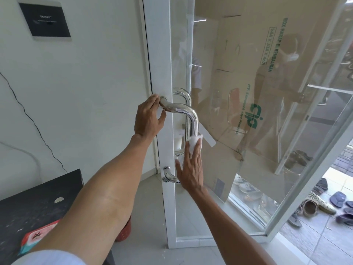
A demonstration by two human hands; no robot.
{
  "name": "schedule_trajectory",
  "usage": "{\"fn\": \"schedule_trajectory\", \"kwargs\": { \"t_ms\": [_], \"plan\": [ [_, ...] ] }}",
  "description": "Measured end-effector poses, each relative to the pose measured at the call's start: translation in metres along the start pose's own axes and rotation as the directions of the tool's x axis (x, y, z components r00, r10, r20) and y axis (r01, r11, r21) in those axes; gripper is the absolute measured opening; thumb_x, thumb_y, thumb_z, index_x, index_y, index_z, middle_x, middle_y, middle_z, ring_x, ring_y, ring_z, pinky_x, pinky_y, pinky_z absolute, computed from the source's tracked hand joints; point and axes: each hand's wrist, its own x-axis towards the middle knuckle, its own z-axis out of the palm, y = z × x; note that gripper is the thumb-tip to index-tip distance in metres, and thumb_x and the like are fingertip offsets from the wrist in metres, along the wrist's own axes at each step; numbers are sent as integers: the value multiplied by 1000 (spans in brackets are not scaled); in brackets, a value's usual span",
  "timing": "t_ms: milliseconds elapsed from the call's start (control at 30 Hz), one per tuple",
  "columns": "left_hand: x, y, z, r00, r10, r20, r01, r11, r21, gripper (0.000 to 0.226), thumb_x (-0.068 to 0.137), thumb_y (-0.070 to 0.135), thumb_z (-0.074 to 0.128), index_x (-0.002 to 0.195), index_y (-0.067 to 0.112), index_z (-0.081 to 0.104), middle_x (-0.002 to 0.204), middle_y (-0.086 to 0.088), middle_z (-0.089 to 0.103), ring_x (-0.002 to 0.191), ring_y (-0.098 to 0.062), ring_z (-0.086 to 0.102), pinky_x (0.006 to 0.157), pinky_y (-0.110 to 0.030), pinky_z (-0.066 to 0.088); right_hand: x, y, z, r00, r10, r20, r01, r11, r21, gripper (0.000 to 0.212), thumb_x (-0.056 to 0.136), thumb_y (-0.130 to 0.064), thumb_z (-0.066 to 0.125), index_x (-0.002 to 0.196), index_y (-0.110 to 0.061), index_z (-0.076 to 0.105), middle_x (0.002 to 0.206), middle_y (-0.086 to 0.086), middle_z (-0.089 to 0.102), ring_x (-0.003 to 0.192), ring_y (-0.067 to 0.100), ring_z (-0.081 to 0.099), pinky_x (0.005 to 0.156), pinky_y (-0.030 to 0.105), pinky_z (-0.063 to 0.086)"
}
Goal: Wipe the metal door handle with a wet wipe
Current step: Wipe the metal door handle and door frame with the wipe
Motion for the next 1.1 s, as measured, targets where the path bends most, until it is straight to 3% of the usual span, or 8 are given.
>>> {"fn": "schedule_trajectory", "kwargs": {
  "t_ms": [267, 367, 433, 567, 733, 900, 1000, 1100],
  "plan": [
    [2, 1, 0, 1000, -11, 20, 11, 1000, -8, 47, 84, 20, 66, 125, -1, 60, 132, -13, 60, 121, -27, 58, 100, -38, 48, -56, 36, 37, 930, 217, 297, -298, 917, 265, 59, 92, -49, 45, 140, -16, 46, 158, 15, 16, 143, 28, 27, 103, 35, 38],
    [2, 0, 0, 999, -22, 29, 22, 1000, -13, 45, 85, 18, 66, 126, -1, 60, 134, -12, 59, 121, -27, 58, 99, -38, 48, -56, 41, 34, 803, 429, 414, -592, 650, 476, 45, 76, -32, 43, 103, -5, 66, 109, 14, 59, 97, 30, 58, 76, 32, 45],
    [1, -1, 0, 999, -17, 29, 18, 1000, -17, 43, 87, 17, 66, 126, -1, 60, 134, -13, 59, 120, -28, 59, 98, -38, 49, -56, 39, 25, 720, 497, 484, -691, 449, 567, 41, 65, -22, 40, 96, -2, 59, 83, 8, 52, 77, 20, 45, 64, 27, 35],
    [1, -4, 2, 1000, -10, 25, 10, 1000, -22, 42, 88, 18, 65, 126, -1, 61, 134, -12, 59, 120, -27, 59, 98, -37, 49, -46, 22, 4, 630, 602, 491, -732, 249, 634, 50, 59, -21, 45, 108, -10, 37, 97, 5, 41, 79, 13, 39, 67, 28, 33],
    [-2, -4, 4, 999, -31, 23, 32, 999, -40, 41, 91, 18, 64, 128, 1, 60, 136, -10, 58, 118, -28, 60, 97, -38, 51, -3, -3, -21, 731, 580, 359, -635, 385, 670, 95, 67, -27, 47, 153, -15, 7, 88, 2, 42, 79, 14, 43, 77, 34, 38],
    [-1, -4, 2, 999, -40, 26, 42, 998, -53, 41, 91, 17, 65, 128, 2, 59, 137, -10, 57, 119, -28, 59, 97, -37, 50, 53, -31, -63, 882, 436, 178, -418, 553, 720, 41, 76, -31, 52, 112, -12, 49, 77, -12, 48, 69, 6, 44, 73, 32, 39],
    [-1, -3, 2, 999, -37, 32, 39, 997, -64, 41, 92, 17, 64, 129, 1, 59, 137, -11, 57, 120, -29, 59, 98, -38, 49, 78, -43, -75, 946, 309, 101, -293, 677, 675, 58, 84, -40, 53, 135, -14, 42, 121, -1, 61, 110, 15, 55, 97, 37, 44],
    [-1, -4, 2, 999, -25, 26, 27, 997, -79, 40, 93, 18, 62, 129, 0, 58, 136, -13, 57, 123, -28, 57, 98, -38, 48, 88, -51, -75, 989, 150, 4, -128, 832, 540, 78, 92, -45, 48, 154, -17, 12, 160, 3, 22, 146, 16, 23, 116, 33, 20]
  ]
}}
